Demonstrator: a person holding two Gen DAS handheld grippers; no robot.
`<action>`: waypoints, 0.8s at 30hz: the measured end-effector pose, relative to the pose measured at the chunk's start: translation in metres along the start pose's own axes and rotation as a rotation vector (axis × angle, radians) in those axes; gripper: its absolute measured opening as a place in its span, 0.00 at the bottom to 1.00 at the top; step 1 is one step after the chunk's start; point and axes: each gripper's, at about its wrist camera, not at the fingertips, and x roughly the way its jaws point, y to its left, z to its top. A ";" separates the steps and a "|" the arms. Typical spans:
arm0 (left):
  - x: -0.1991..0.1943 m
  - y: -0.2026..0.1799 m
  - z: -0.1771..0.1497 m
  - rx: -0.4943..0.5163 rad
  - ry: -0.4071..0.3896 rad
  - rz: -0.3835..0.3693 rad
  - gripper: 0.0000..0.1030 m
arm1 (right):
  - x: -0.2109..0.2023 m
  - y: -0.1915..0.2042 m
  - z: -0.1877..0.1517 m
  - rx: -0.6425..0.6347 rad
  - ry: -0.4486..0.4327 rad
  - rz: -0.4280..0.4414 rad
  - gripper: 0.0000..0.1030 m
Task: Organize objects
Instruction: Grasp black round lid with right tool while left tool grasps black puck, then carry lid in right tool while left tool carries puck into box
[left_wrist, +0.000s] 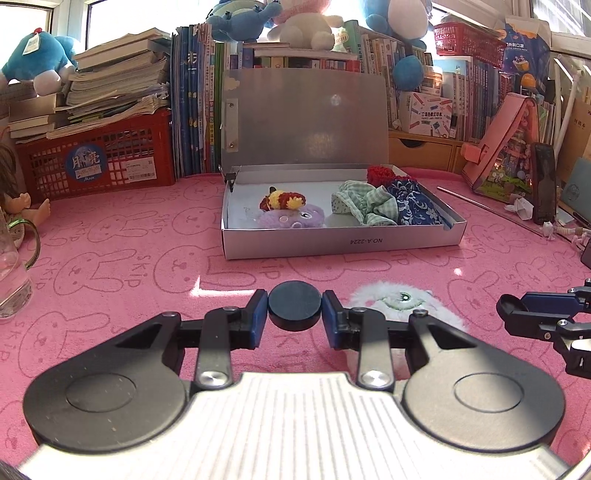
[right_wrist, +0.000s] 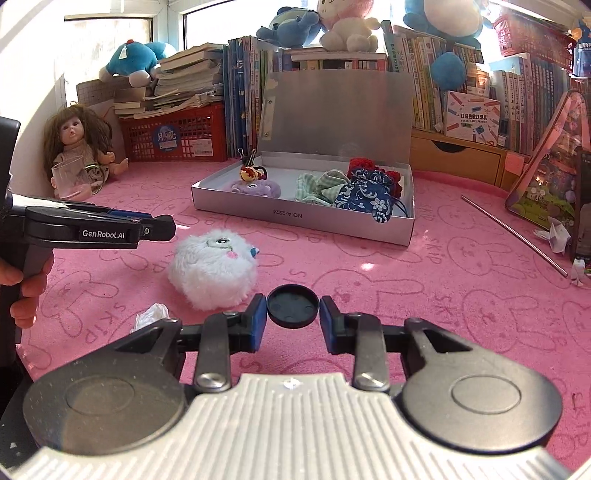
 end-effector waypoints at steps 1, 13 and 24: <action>0.000 0.001 0.003 -0.004 -0.006 0.003 0.36 | 0.001 -0.003 0.003 0.005 -0.001 -0.008 0.35; 0.010 0.013 0.038 -0.031 -0.035 0.010 0.36 | 0.018 -0.049 0.050 0.135 -0.021 -0.051 0.35; 0.037 0.026 0.095 -0.075 -0.050 -0.008 0.36 | 0.039 -0.076 0.100 0.187 -0.035 -0.056 0.35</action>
